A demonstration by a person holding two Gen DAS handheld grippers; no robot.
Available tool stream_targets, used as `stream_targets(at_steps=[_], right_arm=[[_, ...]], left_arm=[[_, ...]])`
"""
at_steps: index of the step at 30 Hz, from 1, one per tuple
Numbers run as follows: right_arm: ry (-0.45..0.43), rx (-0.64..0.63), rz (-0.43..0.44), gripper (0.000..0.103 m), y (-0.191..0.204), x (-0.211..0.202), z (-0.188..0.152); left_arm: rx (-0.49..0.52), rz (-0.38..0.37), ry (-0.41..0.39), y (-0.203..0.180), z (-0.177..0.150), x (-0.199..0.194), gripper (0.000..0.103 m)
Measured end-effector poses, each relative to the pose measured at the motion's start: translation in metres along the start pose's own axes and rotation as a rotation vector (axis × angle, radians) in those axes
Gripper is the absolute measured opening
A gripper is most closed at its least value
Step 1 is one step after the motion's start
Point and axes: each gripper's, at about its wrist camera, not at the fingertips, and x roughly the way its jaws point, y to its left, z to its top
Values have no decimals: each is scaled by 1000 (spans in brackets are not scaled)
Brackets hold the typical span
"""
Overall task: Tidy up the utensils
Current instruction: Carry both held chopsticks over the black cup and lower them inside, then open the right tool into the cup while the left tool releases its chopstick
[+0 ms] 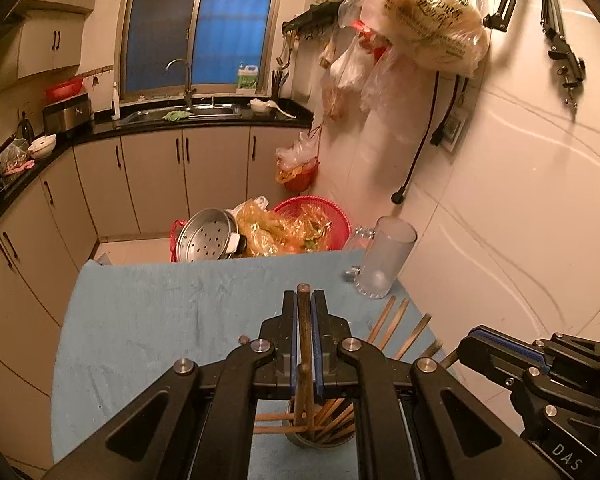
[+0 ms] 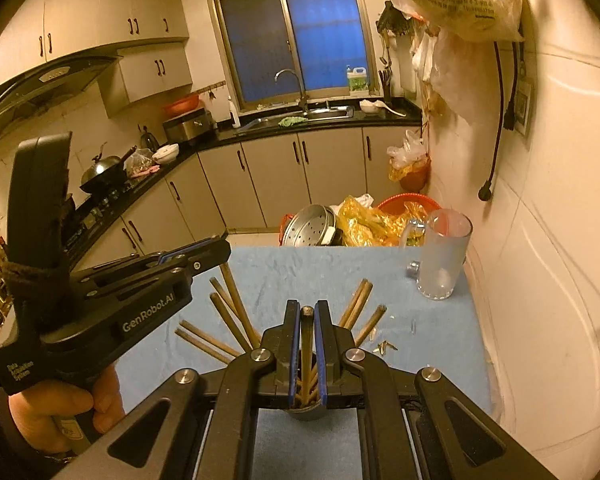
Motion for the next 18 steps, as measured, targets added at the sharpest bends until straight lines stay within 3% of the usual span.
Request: stream_targets(at_steps=[6, 18], right_arm=[[18, 9, -8, 8, -4, 8, -10], [45, 41, -20, 10, -10, 18, -22]], left_arm=[[-7, 1, 33, 2, -10, 8, 7], [5, 21, 25, 0, -14, 5, 8]])
